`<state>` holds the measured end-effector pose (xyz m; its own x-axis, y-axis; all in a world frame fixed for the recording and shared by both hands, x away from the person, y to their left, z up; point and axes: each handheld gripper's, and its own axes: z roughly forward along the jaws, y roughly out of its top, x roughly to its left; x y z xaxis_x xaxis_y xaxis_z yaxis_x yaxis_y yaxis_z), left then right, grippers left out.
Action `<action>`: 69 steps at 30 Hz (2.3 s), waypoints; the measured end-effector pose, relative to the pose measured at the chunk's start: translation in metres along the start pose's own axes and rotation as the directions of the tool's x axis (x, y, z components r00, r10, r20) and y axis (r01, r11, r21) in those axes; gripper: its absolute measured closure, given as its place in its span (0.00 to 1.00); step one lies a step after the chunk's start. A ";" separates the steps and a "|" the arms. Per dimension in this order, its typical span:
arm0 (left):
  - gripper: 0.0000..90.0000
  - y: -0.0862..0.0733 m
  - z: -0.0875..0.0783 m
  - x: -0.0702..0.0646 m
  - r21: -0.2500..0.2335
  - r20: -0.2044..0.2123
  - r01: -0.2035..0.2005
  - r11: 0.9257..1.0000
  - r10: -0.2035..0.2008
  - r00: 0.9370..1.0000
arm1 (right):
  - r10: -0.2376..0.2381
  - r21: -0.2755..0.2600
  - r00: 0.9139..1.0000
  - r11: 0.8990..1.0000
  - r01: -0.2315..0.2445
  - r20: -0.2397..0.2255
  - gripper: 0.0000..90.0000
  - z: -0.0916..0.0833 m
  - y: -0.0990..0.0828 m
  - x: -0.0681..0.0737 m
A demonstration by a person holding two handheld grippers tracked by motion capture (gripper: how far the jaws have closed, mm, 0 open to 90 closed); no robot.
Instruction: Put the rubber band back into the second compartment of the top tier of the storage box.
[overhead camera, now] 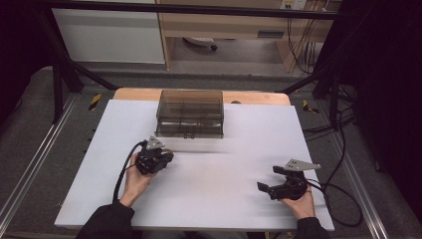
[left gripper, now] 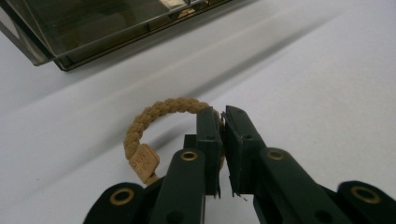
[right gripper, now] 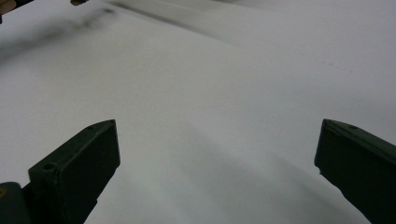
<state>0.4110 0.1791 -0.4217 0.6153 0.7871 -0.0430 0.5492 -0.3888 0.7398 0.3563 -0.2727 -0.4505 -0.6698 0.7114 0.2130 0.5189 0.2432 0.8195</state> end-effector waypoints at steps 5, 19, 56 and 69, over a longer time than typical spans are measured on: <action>0.93 0.002 -0.004 -0.001 -0.009 0.003 -0.001 1.000 0.001 1.000 | 0.002 -0.001 1.000 1.000 -0.002 -0.001 0.01 0.000 0.000 0.000; 0.93 0.007 -0.013 -0.003 -0.027 0.004 -0.006 1.000 0.006 1.000 | 0.002 0.000 1.000 1.000 -0.002 -0.001 0.01 0.000 0.000 0.000; 0.93 0.033 -0.037 -0.016 -0.089 0.010 -0.029 0.996 0.030 0.999 | 0.000 0.004 1.000 1.000 0.000 0.005 0.01 0.000 0.000 0.000; 0.93 0.045 -0.045 -0.012 -0.117 0.012 -0.018 0.993 0.020 1.000 | -0.003 0.003 1.000 1.000 0.003 0.005 0.01 0.000 0.000 0.000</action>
<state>0.4034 0.1738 -0.3577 0.6327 0.7736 -0.0361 0.4679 -0.3446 0.8138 0.3563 -0.2729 -0.4505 -0.6684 0.7140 0.2081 0.5190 0.2473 0.8182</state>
